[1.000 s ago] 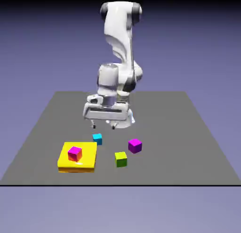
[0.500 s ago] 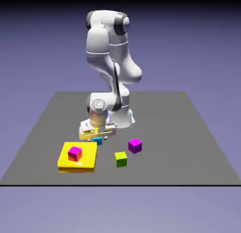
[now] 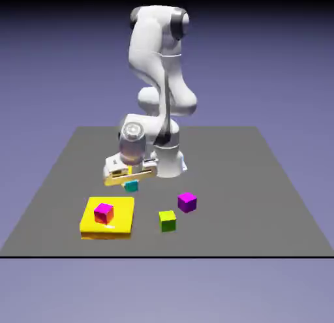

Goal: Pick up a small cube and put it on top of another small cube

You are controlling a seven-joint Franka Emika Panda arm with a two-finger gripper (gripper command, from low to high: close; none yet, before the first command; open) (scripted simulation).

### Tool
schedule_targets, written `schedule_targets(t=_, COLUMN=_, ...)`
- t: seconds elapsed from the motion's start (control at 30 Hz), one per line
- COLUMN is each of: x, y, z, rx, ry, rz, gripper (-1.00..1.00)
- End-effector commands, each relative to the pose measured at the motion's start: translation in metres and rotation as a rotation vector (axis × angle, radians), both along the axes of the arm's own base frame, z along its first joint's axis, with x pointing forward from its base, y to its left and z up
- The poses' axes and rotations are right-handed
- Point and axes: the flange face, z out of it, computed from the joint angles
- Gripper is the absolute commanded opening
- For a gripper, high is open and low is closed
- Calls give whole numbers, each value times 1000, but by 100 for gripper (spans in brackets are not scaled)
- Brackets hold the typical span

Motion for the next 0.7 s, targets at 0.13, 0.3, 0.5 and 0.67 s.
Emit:
schedule_targets(t=0.13, x=57, y=-18, z=31, rx=-2, ry=-2, rz=141, gripper=-100)
schedule_targets(t=0.3, x=111, y=-30, z=67, rx=-8, ry=3, rz=281, gripper=-100)
schedule_targets(t=0.5, x=121, y=-44, z=31, rx=-13, ry=7, rz=337, gripper=-100)
schedule_targets(t=0.67, x=126, y=-40, z=49, rx=-13, ry=7, rz=336, gripper=100)
